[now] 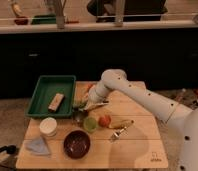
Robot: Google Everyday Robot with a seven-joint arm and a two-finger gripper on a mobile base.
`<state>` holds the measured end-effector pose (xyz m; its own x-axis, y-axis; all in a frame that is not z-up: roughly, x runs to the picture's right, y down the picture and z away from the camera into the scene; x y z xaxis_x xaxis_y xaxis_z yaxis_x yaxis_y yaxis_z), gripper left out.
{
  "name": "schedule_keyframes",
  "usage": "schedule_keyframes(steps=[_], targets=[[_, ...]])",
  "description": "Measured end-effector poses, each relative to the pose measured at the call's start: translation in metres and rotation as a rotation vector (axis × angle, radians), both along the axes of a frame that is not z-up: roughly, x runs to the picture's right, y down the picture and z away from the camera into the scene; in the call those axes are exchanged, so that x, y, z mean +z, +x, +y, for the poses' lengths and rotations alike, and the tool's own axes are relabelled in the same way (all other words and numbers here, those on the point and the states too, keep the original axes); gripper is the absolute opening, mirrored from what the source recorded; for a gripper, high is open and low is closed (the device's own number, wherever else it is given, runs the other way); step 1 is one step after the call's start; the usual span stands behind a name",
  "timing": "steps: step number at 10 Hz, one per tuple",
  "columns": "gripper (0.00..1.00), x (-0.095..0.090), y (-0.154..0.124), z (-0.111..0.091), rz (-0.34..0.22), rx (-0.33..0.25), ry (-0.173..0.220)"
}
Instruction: Place pepper in metal cup
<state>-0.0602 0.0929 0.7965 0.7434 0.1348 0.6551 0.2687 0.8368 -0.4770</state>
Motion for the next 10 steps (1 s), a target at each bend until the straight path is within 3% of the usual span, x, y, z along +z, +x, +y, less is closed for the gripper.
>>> schedule_keyframes(steps=[2, 3, 9, 10], targets=[[0.03, -0.013, -0.003, -0.007, -0.055, 0.001, 0.022], [0.0, -0.023, -0.006, -0.013, -0.098, 0.008, 0.041], [0.0, -0.058, -0.02, -0.016, -0.376, 0.059, 0.054], [0.0, -0.059, -0.023, -0.015, -0.401, 0.057, 0.052]])
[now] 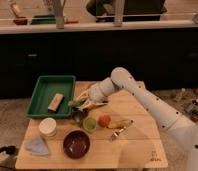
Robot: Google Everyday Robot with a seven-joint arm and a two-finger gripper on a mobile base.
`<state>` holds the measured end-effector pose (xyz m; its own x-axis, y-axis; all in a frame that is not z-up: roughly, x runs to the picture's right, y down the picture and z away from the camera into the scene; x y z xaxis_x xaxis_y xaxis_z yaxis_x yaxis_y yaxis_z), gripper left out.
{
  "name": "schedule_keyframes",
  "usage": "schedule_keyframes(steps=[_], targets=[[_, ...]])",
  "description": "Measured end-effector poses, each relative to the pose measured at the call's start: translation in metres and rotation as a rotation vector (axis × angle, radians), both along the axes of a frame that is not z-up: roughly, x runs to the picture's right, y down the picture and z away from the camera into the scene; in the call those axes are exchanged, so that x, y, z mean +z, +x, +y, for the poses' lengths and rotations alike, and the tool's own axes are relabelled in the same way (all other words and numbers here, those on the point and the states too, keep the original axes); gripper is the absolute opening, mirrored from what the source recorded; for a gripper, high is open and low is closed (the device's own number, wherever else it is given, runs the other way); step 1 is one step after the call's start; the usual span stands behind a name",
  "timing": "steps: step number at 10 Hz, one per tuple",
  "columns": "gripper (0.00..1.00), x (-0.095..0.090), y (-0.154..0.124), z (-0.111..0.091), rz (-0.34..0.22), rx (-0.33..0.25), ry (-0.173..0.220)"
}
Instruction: Place pepper in metal cup
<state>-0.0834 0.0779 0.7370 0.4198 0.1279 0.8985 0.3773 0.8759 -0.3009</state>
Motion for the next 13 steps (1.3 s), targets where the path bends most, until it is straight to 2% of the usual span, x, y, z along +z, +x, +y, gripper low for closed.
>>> schedule_keyframes(steps=[4, 6, 10, 11, 13], targets=[[0.0, -0.01, -0.023, 0.006, -0.143, -0.017, -0.027], [0.0, -0.021, -0.027, 0.017, -0.226, -0.039, -0.069], [0.0, -0.031, -0.026, 0.029, -0.295, -0.064, -0.117], [0.0, -0.031, -0.027, 0.029, -0.302, -0.064, -0.124], [0.0, -0.025, -0.024, 0.036, -0.328, -0.056, -0.168]])
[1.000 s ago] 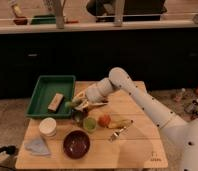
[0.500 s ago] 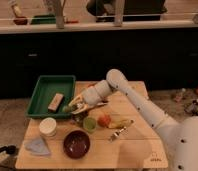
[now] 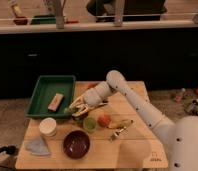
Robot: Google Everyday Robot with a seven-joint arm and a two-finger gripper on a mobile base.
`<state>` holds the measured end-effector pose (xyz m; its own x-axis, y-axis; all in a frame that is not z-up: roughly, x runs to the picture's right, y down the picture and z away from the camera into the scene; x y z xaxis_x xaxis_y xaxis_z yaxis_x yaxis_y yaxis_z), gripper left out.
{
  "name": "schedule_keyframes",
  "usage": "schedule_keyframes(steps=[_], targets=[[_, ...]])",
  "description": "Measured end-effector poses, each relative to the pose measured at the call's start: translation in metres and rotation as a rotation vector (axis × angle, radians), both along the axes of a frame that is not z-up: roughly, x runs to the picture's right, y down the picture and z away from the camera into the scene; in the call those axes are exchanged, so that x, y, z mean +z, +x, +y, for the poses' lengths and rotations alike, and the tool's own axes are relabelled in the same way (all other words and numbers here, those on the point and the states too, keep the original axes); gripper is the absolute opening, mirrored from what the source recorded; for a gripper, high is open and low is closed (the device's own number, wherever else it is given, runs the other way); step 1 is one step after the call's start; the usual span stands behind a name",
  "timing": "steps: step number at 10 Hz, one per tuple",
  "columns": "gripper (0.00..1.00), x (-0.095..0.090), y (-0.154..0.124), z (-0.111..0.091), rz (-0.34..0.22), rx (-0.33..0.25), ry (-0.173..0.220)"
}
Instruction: Place pepper in metal cup
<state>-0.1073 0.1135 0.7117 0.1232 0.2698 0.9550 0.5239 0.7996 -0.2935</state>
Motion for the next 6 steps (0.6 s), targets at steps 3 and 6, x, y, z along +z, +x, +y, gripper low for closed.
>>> schedule_keyframes(steps=[3, 6], targets=[[0.0, 0.005, 0.0, 0.008, -0.066, 0.013, -0.074], [0.0, 0.009, 0.004, 0.016, -0.078, 0.02, -0.119]])
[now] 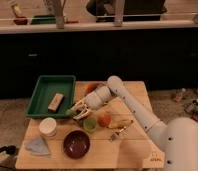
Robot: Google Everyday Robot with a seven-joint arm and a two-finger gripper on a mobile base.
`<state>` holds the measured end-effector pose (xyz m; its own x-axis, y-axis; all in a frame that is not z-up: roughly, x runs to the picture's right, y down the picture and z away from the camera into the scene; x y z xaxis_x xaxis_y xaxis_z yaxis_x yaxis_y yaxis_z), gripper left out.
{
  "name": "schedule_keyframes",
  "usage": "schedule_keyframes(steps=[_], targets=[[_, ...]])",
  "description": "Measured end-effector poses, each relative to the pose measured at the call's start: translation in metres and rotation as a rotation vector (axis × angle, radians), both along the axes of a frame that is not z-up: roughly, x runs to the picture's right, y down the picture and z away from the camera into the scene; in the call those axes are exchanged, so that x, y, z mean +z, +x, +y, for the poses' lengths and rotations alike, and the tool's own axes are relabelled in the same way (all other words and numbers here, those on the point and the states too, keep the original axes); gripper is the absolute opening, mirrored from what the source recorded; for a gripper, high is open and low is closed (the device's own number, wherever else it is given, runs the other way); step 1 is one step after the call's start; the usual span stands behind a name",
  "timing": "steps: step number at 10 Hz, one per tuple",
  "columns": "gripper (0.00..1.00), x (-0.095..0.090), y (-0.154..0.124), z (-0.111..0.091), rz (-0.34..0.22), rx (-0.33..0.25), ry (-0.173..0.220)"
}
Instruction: Place pepper in metal cup
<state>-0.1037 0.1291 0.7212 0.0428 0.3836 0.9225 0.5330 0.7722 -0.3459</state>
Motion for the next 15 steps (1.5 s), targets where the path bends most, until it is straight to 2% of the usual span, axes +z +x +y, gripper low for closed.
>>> schedule_keyframes(steps=[6, 15], targets=[[0.0, 0.0, 0.006, 0.01, 0.001, 0.004, -0.028], [0.02, 0.011, 0.007, 0.018, -0.003, 0.024, -0.096]])
